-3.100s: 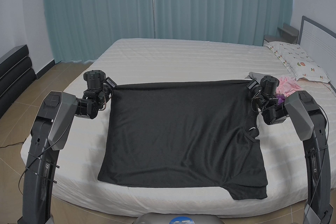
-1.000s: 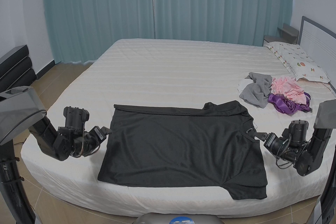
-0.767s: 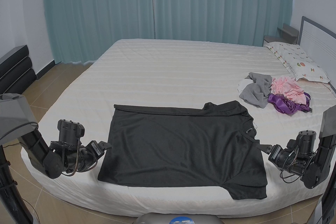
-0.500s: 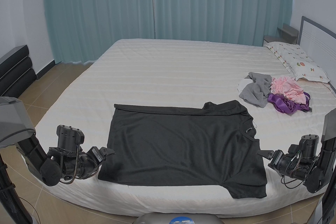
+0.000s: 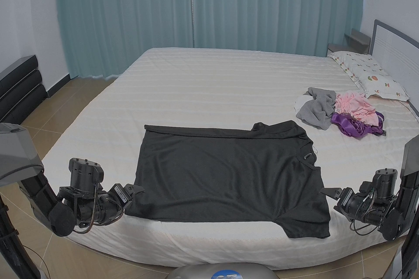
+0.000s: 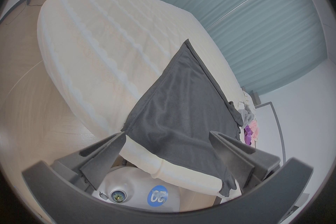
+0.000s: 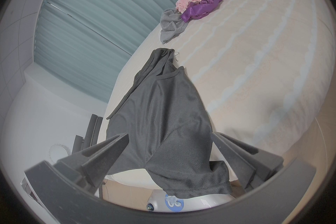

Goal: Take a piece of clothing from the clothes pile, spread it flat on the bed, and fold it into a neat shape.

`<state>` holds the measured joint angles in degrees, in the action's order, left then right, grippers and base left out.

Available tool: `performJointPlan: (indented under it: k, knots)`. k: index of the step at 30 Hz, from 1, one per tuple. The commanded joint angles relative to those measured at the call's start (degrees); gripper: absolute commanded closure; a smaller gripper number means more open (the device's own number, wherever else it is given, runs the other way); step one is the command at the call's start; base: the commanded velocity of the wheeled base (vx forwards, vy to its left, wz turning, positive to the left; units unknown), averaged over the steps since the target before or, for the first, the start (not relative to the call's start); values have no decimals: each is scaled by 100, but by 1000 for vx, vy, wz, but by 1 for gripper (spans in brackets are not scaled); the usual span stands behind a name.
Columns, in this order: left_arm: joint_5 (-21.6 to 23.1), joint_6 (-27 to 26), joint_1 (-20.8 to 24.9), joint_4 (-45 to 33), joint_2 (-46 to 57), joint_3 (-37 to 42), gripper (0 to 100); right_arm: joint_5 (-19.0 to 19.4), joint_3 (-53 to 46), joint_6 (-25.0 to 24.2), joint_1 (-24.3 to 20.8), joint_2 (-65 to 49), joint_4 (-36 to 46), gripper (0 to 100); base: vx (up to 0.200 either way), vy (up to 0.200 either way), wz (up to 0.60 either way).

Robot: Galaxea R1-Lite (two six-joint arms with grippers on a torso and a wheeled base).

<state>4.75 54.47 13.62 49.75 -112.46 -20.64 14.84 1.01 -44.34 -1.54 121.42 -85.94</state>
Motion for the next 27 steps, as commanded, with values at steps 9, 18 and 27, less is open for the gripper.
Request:
performJointPlan:
  k: [9, 18, 27]
  knots:
    - [-27, -15, 159, 0, -13, 69, 0, 2, -101, -22, -13, 49, -1, 0, 0, -200, 0]
    - [-256, -182, 106, -53, 49, 174, 0, 2, -101, -22, -13, 49, 7, 0, 0, 0, 0]
    - [-475, -578, -43, -88, -31, 394, 0, -7, -101, -22, -5, 49, 34, 0, 0, 0, 0]
